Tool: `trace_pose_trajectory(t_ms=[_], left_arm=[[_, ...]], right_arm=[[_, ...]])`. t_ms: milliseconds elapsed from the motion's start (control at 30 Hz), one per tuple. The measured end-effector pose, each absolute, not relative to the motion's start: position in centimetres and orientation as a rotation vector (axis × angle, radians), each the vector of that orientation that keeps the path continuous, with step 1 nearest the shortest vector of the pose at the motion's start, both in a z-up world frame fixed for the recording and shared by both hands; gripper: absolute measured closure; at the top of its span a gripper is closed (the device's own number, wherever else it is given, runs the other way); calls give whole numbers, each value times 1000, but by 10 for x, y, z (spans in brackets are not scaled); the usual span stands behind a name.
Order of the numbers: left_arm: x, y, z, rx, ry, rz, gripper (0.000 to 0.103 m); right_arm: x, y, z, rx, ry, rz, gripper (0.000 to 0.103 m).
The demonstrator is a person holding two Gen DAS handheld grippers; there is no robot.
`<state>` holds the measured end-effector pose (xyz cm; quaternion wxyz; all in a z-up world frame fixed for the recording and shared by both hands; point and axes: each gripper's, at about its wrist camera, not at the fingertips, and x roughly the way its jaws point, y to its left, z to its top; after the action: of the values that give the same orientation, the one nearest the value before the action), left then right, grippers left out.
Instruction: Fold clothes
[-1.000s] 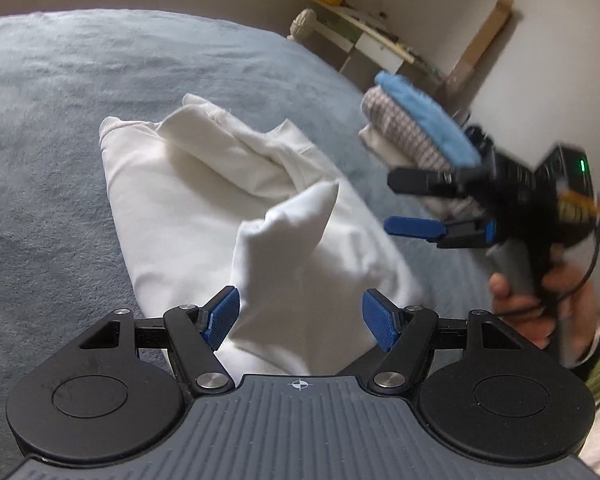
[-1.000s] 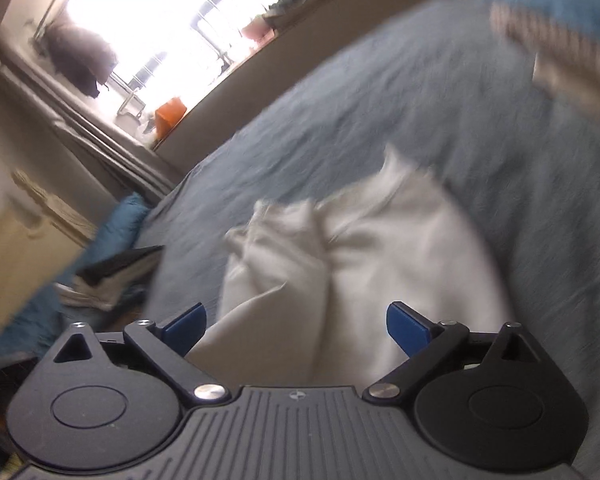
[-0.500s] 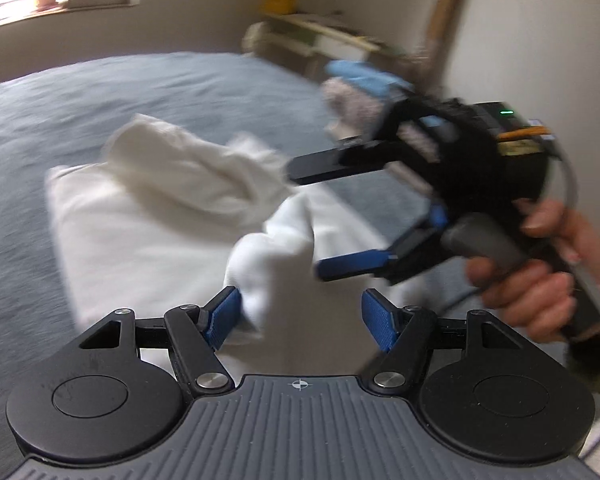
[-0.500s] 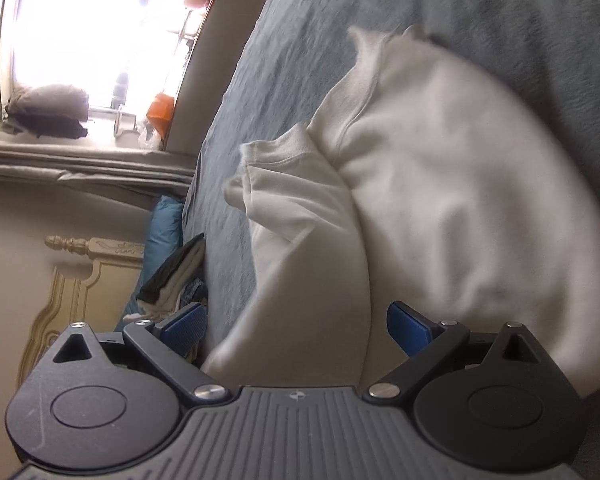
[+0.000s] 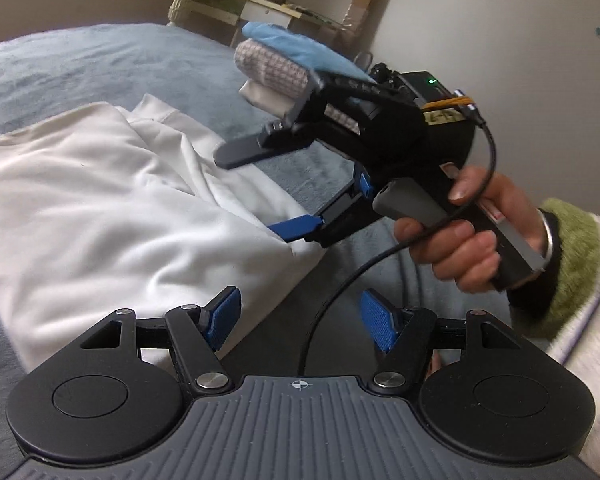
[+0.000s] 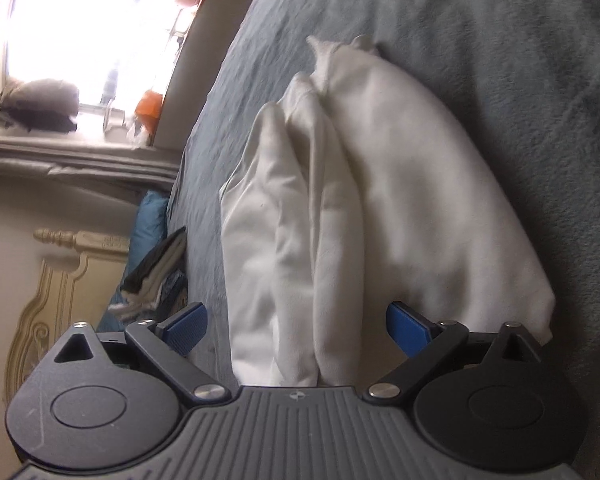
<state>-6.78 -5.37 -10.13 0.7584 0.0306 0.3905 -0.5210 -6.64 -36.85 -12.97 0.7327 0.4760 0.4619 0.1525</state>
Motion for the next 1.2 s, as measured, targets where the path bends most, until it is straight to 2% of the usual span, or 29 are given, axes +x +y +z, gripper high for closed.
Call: trace_pose_trajectory(t_ms=[300,333,367,467,600,733,800,867,900,933,1000,1033,1200], left_arm=[[-76,-15,-95,237,772,-908,36],[-76,-16,-98,253,779,-876,36],[-76,-17,-101,265,788,-843,36],[-80,-18,-106,276,823,-805,37],[-89,-24,-115,390,788,-756,37],[-81,-23,-122,373,802,-679,37],[-75,-20,-126,355,822,-645,40],[-72,-17,-128,338,833,-629,40],[-71,-16,-129,329,836,-623,40],[-69,-15,-130,320,840,-617,40],[-69,-16,-130,332,832,-615,40],[-70,-17,-130,341,826,-615,40],[-73,-23,-131,389,787,-632,39]], right_arm=[[-60,-341,-110,715,1115,360,36],[-58,-336,-110,673,1124,359,46],[-57,-332,-109,637,1129,355,68],[-58,-331,-100,632,1099,349,90],[-68,-348,-86,715,1001,331,92],[-70,-350,-100,742,1055,316,89],[-70,-348,-105,758,1076,310,82],[-67,-345,-109,769,1091,312,57],[-65,-343,-111,766,1101,321,55],[-62,-340,-113,753,1115,336,56],[-57,-334,-113,701,1126,352,74],[-56,-332,-112,679,1123,357,89],[-64,-348,-77,635,974,339,93]])
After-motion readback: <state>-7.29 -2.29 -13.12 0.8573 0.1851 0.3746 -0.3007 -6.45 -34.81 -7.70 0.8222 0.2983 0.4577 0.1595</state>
